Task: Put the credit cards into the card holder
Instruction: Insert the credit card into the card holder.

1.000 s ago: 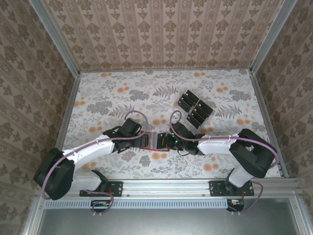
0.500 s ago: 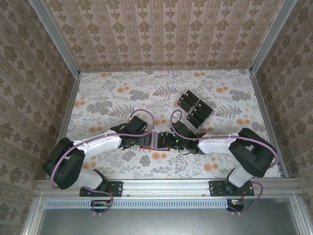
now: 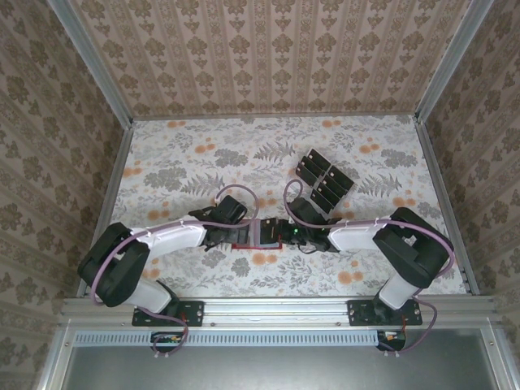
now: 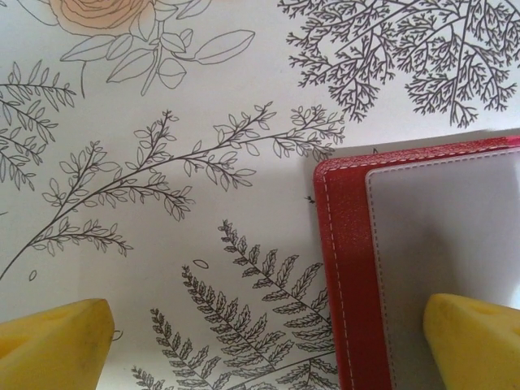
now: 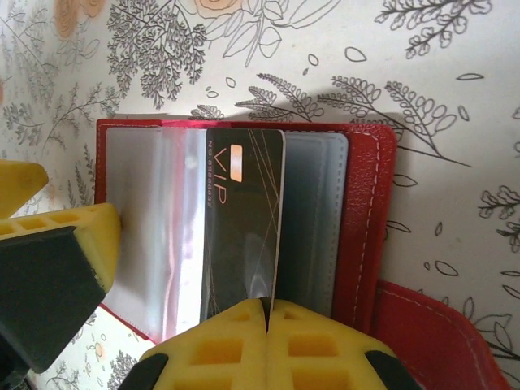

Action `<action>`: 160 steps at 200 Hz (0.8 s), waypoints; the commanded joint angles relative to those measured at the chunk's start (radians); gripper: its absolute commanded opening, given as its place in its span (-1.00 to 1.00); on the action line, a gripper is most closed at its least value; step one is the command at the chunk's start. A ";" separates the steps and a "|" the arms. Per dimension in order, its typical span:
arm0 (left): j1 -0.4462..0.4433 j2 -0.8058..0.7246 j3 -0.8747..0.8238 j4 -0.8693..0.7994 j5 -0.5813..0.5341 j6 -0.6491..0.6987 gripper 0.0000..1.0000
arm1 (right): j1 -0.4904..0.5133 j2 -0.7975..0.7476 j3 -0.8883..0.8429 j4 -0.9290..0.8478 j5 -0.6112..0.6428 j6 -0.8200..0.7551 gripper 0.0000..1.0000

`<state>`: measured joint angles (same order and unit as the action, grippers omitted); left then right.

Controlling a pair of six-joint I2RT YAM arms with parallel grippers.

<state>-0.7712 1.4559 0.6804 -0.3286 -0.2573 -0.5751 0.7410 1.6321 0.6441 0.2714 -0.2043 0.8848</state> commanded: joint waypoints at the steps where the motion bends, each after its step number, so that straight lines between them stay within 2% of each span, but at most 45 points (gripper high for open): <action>1: -0.005 0.000 -0.031 -0.051 -0.030 -0.029 1.00 | -0.002 -0.019 -0.004 -0.015 -0.034 -0.025 -1.00; 70: -0.004 -0.025 -0.038 -0.056 -0.046 -0.050 1.00 | 0.008 -0.117 -0.040 0.074 -0.034 0.027 -1.00; 160: -0.005 -0.021 -0.038 -0.059 -0.054 -0.058 0.99 | 0.044 -0.048 -0.113 0.337 0.002 0.118 -1.00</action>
<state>-0.7719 1.4425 0.6670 -0.3328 -0.2874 -0.6163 0.7712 1.5486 0.5438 0.4885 -0.2245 0.9634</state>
